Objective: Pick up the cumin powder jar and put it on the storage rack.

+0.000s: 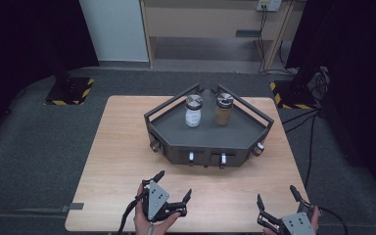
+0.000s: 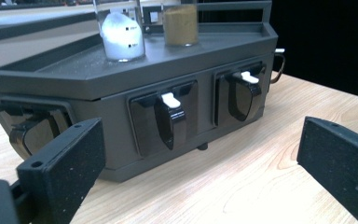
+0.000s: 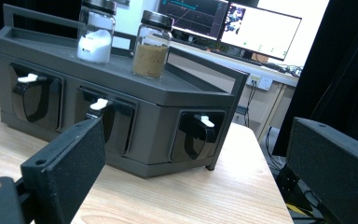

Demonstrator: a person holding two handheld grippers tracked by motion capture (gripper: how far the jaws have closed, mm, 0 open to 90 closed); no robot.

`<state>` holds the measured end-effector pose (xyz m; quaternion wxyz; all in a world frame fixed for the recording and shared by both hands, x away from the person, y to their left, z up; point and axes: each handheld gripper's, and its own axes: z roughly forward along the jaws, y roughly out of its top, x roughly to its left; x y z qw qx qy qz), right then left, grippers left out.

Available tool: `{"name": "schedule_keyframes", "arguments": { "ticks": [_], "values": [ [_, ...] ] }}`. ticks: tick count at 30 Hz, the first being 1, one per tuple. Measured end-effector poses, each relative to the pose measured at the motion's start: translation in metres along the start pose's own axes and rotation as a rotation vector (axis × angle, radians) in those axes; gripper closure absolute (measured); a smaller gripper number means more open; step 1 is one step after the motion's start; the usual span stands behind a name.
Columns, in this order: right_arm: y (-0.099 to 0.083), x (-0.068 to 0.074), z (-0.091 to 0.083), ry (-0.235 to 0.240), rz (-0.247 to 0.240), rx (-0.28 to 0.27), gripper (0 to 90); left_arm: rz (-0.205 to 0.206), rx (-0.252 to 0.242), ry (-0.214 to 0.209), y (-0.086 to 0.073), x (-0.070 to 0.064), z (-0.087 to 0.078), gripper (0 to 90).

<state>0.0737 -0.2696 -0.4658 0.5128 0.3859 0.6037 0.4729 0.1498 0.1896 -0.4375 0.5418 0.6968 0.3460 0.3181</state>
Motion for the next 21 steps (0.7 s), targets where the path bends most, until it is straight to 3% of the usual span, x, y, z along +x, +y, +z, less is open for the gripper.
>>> {"name": "schedule_keyframes", "arguments": {
  "ticks": [3,6,12,15,21],
  "values": [
    [0.001,0.0,0.001,0.0,-0.008,0.012,4.8,-0.001,0.024,0.016,0.002,-0.001,0.001,1.0],
    [0.003,0.002,0.002,-0.007,-0.028,0.042,4.7,-0.009,0.08,0.046,0.007,-0.001,0.004,1.6],
    [0.005,0.006,0.006,-0.036,-0.042,0.104,4.6,-0.079,0.223,0.063,0.016,0.007,0.014,2.3],
    [0.007,0.005,0.01,-0.034,-0.001,0.175,4.6,-0.12,0.281,0.061,0.02,0.012,0.019,2.7],
    [0.01,-0.003,0.017,-0.026,0.124,0.271,4.7,-0.129,0.319,0.072,0.023,0.013,0.022,3.5]
  ]
}}
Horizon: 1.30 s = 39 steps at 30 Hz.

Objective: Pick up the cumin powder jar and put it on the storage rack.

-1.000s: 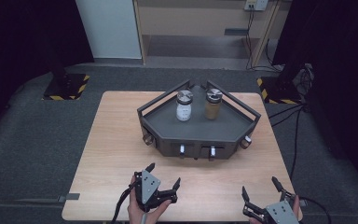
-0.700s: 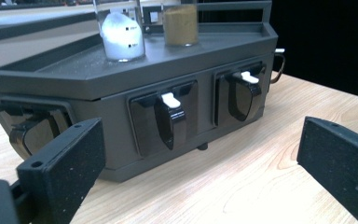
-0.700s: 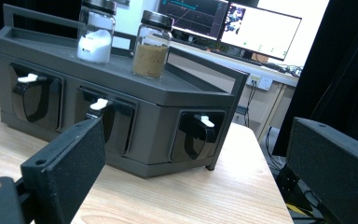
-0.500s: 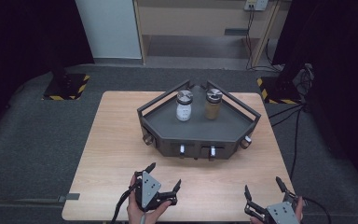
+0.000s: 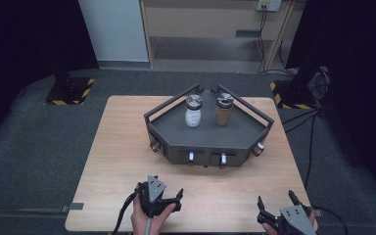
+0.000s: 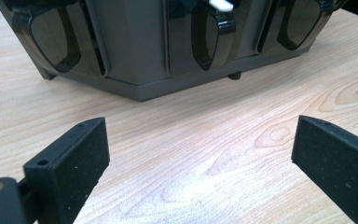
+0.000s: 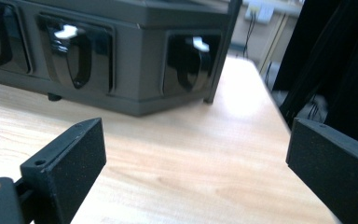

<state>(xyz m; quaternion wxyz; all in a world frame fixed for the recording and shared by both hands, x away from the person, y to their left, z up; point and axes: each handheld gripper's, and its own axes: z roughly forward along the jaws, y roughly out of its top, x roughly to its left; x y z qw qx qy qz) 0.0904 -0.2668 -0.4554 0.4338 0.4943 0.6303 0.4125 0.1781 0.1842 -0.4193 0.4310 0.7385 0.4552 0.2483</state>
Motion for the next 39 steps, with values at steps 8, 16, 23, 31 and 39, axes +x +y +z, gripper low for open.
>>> {"name": "schedule_keyframes", "arguments": {
  "ticks": [8,16,23,31,39],
  "values": [
    [0.006,-0.011,0.009,0.022,0.127,0.141,4.9,-0.112,0.127,-0.027,0.017,0.011,0.004,5.9],
    [0.006,-0.01,0.01,0.037,0.123,0.146,4.6,-0.125,0.152,-0.017,0.02,0.013,0.006,5.9],
    [0.006,-0.01,0.011,0.035,0.122,0.15,4.6,-0.127,0.148,-0.023,0.019,0.015,0.007,5.9],
    [0.006,-0.011,0.011,0.039,0.128,0.149,4.7,-0.124,0.132,-0.017,0.016,0.014,0.006,6.0],
    [0.006,-0.012,0.012,0.045,0.129,0.15,4.7,-0.128,0.138,-0.018,0.016,0.015,0.007,6.0]
  ]
}}
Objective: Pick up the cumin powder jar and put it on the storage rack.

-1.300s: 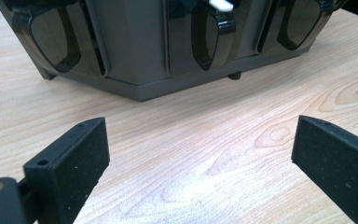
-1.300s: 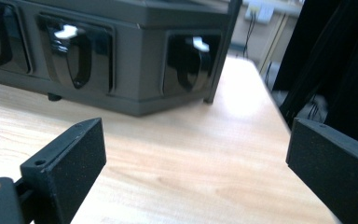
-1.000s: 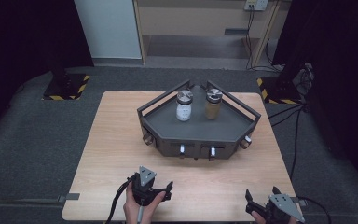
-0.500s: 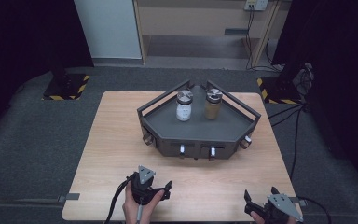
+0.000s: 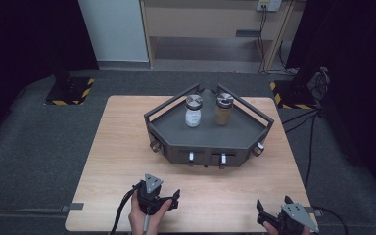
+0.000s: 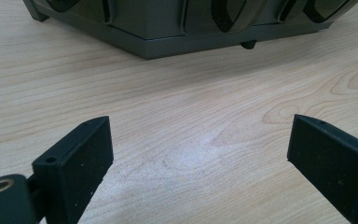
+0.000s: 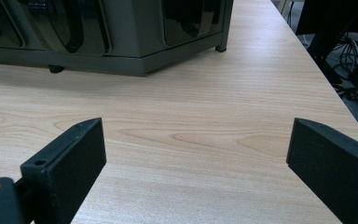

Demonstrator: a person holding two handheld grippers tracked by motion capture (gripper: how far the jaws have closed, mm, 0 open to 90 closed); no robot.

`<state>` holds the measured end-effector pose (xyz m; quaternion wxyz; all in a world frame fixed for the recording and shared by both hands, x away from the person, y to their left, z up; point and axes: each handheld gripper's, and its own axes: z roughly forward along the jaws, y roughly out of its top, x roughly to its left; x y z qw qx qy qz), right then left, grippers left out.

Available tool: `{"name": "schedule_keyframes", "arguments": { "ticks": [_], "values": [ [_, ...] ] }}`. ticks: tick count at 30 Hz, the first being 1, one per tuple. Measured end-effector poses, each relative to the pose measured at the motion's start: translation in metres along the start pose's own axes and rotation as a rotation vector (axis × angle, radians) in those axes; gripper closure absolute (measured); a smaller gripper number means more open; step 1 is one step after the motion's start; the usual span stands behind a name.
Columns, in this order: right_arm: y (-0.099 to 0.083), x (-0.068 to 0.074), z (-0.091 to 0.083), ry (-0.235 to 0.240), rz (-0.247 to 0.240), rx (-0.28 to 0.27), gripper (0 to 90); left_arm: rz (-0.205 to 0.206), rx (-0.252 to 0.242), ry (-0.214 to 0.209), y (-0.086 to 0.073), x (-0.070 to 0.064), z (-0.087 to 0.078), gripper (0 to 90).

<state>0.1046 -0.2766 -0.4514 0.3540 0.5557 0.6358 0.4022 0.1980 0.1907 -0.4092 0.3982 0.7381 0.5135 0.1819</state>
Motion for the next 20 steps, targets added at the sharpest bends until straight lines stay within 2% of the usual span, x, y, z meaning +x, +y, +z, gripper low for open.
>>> {"name": "schedule_keyframes", "arguments": {
  "ticks": [7,11,14,17,20],
  "values": [
    [0.0,0.0,0.0,0.004,-0.001,-0.001,4.6,-0.004,-0.002,-0.013,0.0,0.002,0.0,6.0],
    [0.0,-0.001,-0.001,0.007,-0.009,-0.004,4.6,-0.004,-0.022,-0.032,-0.002,0.005,-0.001,6.0],
    [0.003,-0.001,0.0,0.016,-0.028,-0.006,4.5,-0.016,-0.082,-0.091,-0.007,0.012,-0.002,6.0],
    [0.009,-0.004,0.0,0.073,-0.07,-0.031,4.4,0.011,-0.124,-0.118,-0.009,0.016,-0.004,5.7],
    [0.022,-0.003,0.007,0.142,-0.125,-0.091,4.1,0.01,-0.134,-0.146,-0.01,0.021,-0.001,4.7]
  ]
}}
